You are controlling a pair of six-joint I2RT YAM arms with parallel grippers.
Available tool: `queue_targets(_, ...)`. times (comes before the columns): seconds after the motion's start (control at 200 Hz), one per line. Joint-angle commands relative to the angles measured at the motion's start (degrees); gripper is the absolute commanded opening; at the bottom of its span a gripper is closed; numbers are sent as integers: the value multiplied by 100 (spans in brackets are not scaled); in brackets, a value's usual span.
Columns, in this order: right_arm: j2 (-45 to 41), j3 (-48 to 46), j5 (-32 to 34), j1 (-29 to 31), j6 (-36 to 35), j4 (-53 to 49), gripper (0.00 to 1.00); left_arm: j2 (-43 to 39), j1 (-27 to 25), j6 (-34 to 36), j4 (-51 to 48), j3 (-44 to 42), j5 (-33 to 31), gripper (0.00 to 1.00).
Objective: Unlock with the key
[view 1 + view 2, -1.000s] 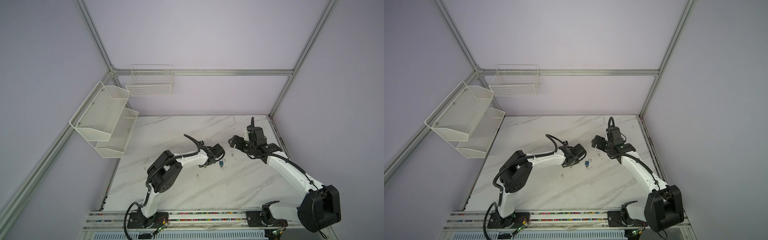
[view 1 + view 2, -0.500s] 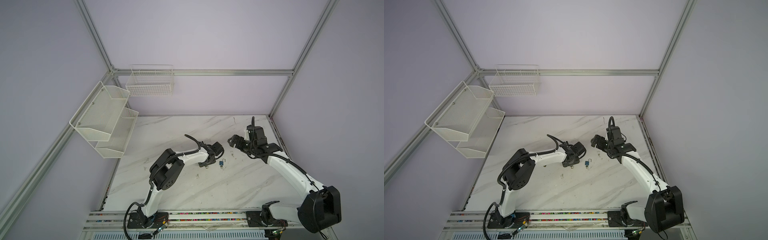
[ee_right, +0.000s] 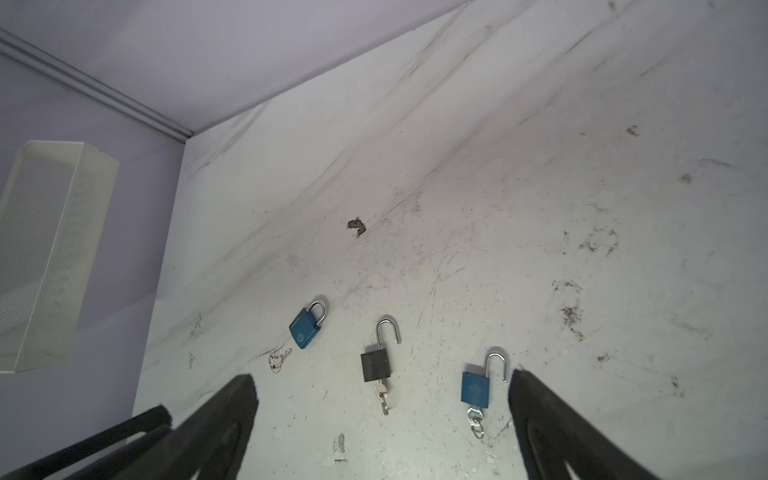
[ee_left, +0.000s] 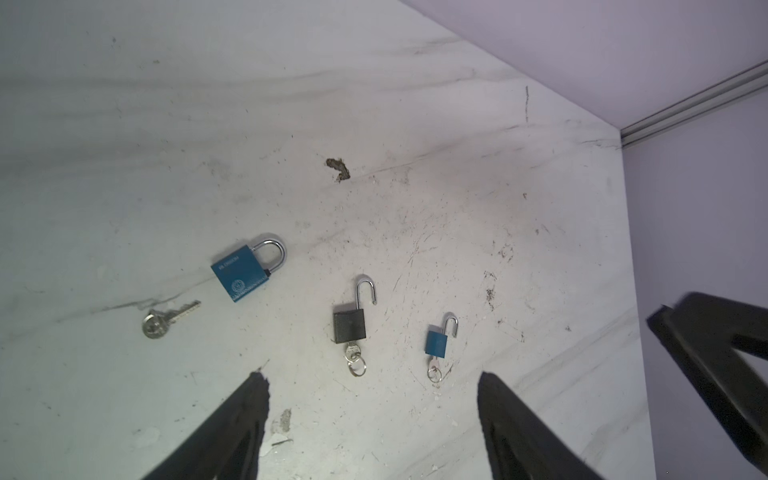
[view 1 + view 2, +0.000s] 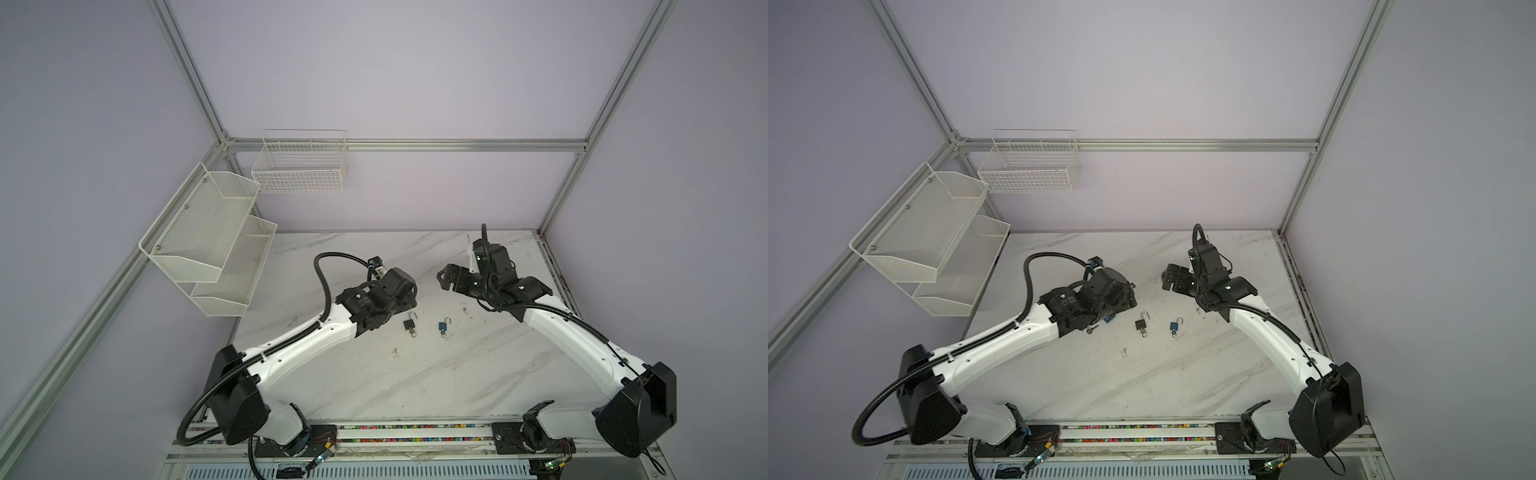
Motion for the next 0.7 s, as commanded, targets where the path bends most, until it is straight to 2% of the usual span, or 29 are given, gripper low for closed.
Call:
queue_targets(0.0, 377, 190, 758, 701, 369, -240, 97, -761, 281, 879, 196, -717, -270, 81)
queue_targets(0.04, 498, 250, 964, 1038, 515, -177, 97, -1071, 401, 1027, 192, -913, -292, 84)
queue_targets(0.175, 1043, 513, 1517, 1790, 927, -67, 97, -1857, 1006, 1705, 206, -1368, 59, 86)
queue_targets(0.315, 1707, 695, 1890, 2462, 1191, 105, 97, -2319, 1385, 2185, -99, -1519, -39, 99)
queue_targets(0.37, 1993, 794, 1993, 2699, 1255, 158, 97, -2504, 1504, 2294, -94, -1607, -33, 100)
queue_targets(0.56, 2880, 1063, 1925, 3128, 1825, 575, 96, -2902, 1951, 2242, -241, -1852, -7, 100)
queue_targets(0.7, 3682, 1609, 1923, 3220, 2072, 692, 90, -3117, 2314, 1970, -190, -2164, -20, 100)
